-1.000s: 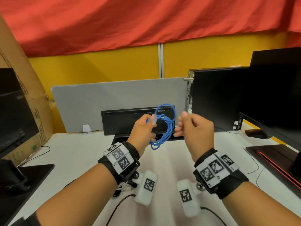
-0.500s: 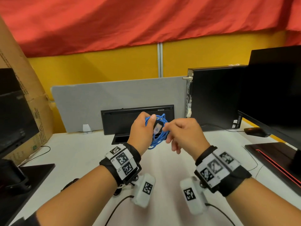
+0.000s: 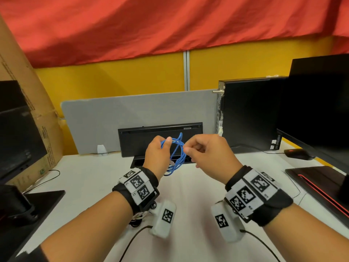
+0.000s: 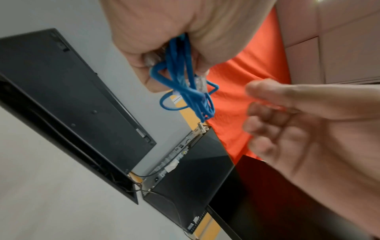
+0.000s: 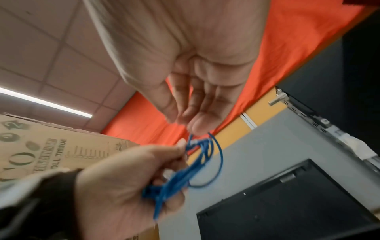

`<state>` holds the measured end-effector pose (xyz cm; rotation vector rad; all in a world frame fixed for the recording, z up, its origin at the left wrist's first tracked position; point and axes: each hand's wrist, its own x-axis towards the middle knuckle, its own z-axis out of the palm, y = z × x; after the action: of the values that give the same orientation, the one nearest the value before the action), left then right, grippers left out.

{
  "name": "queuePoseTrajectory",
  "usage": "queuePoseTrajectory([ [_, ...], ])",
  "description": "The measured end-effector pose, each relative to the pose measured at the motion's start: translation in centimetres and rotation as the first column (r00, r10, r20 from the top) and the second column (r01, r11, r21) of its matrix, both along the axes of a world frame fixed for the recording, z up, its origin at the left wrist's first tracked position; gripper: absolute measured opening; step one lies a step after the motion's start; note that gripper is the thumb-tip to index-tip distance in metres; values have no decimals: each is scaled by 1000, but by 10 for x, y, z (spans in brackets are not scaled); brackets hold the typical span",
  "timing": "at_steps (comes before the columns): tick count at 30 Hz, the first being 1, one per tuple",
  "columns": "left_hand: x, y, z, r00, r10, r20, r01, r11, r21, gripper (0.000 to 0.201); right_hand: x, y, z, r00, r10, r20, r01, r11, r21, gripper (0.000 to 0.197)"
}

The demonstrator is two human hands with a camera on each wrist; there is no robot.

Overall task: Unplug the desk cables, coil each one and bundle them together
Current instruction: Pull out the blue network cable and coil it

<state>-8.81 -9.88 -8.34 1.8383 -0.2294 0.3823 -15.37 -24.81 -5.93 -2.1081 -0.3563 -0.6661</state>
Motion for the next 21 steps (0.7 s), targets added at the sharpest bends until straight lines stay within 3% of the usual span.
queuePoseTrajectory([
  [2, -4, -4, 1, 999, -39, 27, 39, 999, 22, 29, 6, -1, -1, 995, -97, 19, 96, 995, 17, 8],
  [5, -11, -9, 4, 995, -90, 42, 89, 996, 21, 29, 18, -3, -7, 985, -170, 23, 171, 981, -87, 40],
  [7, -14, -11, 6, 993, -117, 35, 117, 993, 5, 30, 22, -2, -10, 985, -166, 44, 171, 966, -193, 49],
  [10, -17, -15, 9, 991, -135, 17, 135, 991, 6, 30, 23, 0, -13, 979, -161, 128, 189, 947, -258, 41],
  [13, -20, -20, 10, 976, -216, -32, 215, 976, -14, 30, 20, 1, -8, 984, -113, 139, 138, 972, -191, 24],
  [21, -29, -25, 10, 948, -300, -105, 299, 954, -27, 28, 22, -14, 3, 991, -35, -126, 6, 975, -223, 12],
])
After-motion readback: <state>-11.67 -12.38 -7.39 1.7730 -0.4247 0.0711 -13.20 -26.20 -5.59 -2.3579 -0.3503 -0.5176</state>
